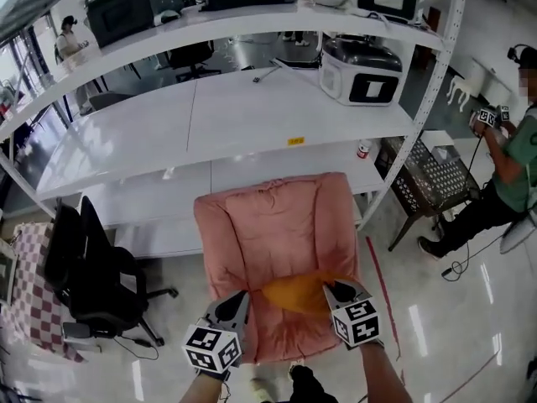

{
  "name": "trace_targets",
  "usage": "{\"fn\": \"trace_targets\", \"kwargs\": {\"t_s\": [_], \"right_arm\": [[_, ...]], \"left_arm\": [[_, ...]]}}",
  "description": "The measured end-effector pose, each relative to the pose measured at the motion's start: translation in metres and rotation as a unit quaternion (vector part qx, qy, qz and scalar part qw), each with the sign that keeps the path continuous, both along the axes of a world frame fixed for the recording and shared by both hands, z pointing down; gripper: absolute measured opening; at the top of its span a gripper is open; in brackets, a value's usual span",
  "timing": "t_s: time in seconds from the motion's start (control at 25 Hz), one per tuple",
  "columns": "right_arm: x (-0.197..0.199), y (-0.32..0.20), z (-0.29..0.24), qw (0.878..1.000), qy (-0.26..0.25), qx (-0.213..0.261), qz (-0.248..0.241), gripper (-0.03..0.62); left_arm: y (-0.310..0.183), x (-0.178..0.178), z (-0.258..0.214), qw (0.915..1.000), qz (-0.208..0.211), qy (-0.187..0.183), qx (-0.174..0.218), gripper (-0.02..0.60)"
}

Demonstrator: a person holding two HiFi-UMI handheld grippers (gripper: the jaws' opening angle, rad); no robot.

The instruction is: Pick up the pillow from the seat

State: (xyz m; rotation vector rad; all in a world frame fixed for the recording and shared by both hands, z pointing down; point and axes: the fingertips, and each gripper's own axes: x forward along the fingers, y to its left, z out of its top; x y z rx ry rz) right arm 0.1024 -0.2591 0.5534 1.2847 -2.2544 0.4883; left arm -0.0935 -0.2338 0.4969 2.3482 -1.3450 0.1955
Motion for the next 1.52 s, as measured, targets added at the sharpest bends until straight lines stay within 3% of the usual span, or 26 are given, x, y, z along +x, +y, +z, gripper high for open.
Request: {"fn": "trace_targets", "kwargs": {"t_s": [0.44, 0.92, 1.52], "right_arm": [[-0.012, 0.025, -0.109, 0.997, -0.008, 0.076, 0.013, 0.029], [-0.014, 0.056, -0.193, 0.991, -0.021, 0.132, 0.017, 0.031], [-0.014, 0.078, -0.215, 0.987, -0.026, 0.160, 0.023, 0.031]], "left_arm": [[0.017, -0.038, -0.082, 0.9989, -0.027, 0.003, 0.040, 0.005], [0.043, -0.049, -0.164, 0.9948, -0.027, 0.006, 0.098, 0.005], [0.062, -0.060, -0.192, 0.9910, -0.035, 0.003, 0.130, 0.005]]}}
